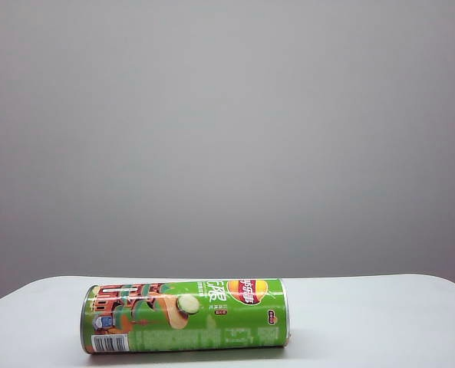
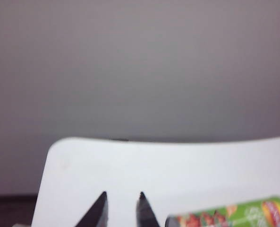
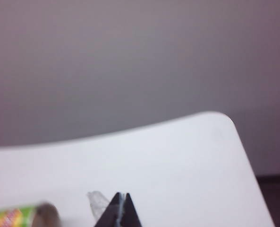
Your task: Pick up the green tub of chips from the desk, pull out the transparent container with the chips inside partially, and then place the chips back on the desk.
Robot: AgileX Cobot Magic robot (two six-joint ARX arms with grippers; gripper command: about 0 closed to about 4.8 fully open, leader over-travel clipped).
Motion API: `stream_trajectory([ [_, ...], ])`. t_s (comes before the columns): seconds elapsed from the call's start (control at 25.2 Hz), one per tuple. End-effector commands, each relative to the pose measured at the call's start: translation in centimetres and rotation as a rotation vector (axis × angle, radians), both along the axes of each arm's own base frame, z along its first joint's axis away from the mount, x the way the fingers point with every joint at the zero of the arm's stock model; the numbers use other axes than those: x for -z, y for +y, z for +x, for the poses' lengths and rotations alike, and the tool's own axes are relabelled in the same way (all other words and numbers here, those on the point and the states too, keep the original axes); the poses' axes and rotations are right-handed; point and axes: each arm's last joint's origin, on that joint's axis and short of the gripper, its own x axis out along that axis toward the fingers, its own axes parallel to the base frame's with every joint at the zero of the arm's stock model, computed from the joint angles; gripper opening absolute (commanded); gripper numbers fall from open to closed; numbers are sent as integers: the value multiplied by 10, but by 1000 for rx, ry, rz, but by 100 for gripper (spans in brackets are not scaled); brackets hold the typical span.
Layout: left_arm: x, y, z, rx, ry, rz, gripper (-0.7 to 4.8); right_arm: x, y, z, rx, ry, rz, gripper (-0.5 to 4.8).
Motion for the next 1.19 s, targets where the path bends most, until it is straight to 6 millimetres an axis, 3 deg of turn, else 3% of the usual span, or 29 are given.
stream_trajectory([
  [0.04, -17, 0, -5, 5, -50, 0, 64, -7, 1, 0, -9, -77, 42, -5],
  [0.36, -57, -1, -2, 31, -73, 123, 49, -39, -1, -6, 3, -74, 118, -5],
  [0.52, -88, -9, 33, 229, -9, 323, 53, -64, 0, 0, 15, -44, 103, -5],
  [0.64, -100, -15, 65, 384, 50, 386, 53, -77, 3, 12, -6, 9, 37, -5],
  [0.75, -103, -22, 105, 514, 119, 504, 54, -100, 8, 30, -80, 61, -96, -5],
  [0.87, -100, -27, 131, 564, 172, 556, 58, -114, 14, 49, -165, 143, -169, -5],
  [1.07, -90, -47, 165, 655, 271, 552, 58, -117, 27, 89, -350, 312, -172, -5],
  [1.19, -81, -64, 174, 717, 284, 597, 60, -110, 34, 111, -458, 335, -140, -5],
])
